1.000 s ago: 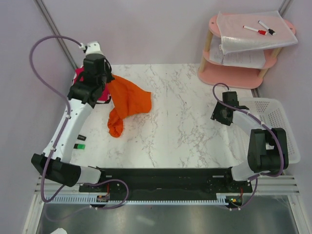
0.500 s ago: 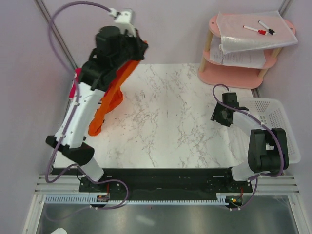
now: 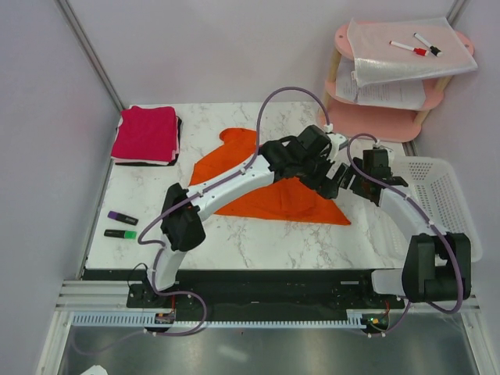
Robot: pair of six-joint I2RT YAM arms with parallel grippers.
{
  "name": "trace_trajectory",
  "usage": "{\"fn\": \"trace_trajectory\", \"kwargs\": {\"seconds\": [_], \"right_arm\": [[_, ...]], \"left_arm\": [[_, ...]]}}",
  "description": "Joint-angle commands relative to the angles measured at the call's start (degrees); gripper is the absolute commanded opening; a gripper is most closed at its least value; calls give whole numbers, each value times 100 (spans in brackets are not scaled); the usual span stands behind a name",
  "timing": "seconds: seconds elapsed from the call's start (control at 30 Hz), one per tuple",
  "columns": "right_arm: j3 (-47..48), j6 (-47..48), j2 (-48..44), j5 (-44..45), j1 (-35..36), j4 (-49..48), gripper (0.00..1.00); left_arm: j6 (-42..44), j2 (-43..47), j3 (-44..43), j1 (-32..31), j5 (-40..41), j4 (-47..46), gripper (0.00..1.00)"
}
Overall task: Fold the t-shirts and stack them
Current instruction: Flatten out the tshirt
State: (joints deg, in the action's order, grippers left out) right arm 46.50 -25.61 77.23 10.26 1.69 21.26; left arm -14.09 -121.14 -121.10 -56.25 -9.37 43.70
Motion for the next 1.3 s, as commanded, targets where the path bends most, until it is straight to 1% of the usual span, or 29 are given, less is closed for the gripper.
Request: {"fn": "trace_trajectory", "kwargs": {"seconds": [0.0,0.03,0.07,0.1,0.13,0.2,0.23,0.27,0.33,0.37,0.43,0.47,0.5,0.53,0.57,0.6,0.73,0.8,0.93,1.07,1.27], "right_arm": [[34,64,-699,187,-20,-69,88],[43,108,-762,-13,-20,-199,98],[35,134,-797,-120,-11,-236,98],[78,143,-815,-199,6,-271,98],[96,187,-798,-357,15,-323,98],[183,257,-632,-393,181,-333,94],[236,327,-535,-359,391,-280,88],[298,363,-438,-219,541,-210,86],[552,451,-104,18,918,-26,76],[623,486,-7,316,1364,18,74],[877,495,274,485,1780,115,65],[965,469,344,564,2112,142,65],[1131,460,528,626,2246,151,59],[1211,451,608,687,2491,194,49],[1291,451,792,731,2589,203,48],[1439,451,880,758,2686,230,48],[1818,495,1434,575,3046,449,53],[1941,530,1698,442,3170,476,54],[2030,407,2015,433,3512,529,55],[2152,284,2278,266,3689,529,55],[2319,249,2489,283,3944,555,55]], "left_arm": [[11,1284,540,202,874,-309,100],[11,1443,717,333,910,-362,100],[-6,1766,902,438,919,-423,100],[-24,1900,1295,544,919,-537,100],[-50,2067,1517,806,1050,-625,99],[-155,2383,2130,1132,963,-775,97],[-199,2437,2300,1482,963,-793,97],[-287,2481,2440,1659,754,-802,97],[-296,2482,2740,2054,726,-793,97],[-279,2455,2802,2161,691,-793,97],[-314,2342,2908,2450,647,-784,97],[-375,2289,2908,2530,560,-776,97],[-410,2236,2908,2609,541,-767,97],[-445,2096,2882,2749,437,-758,97],[-524,2025,2820,2820,392,-741,97],[-577,1929,2785,2986,331,-723,97],[-814,1472,2487,3286,-73,-583,93],[-841,1234,2311,3366,-127,-451,92],[-824,1005,2135,3428,-188,-354,92],[-824,847,2038,3489,-188,-318,92],[-780,645,1897,3559,-171,-248,92]]}}
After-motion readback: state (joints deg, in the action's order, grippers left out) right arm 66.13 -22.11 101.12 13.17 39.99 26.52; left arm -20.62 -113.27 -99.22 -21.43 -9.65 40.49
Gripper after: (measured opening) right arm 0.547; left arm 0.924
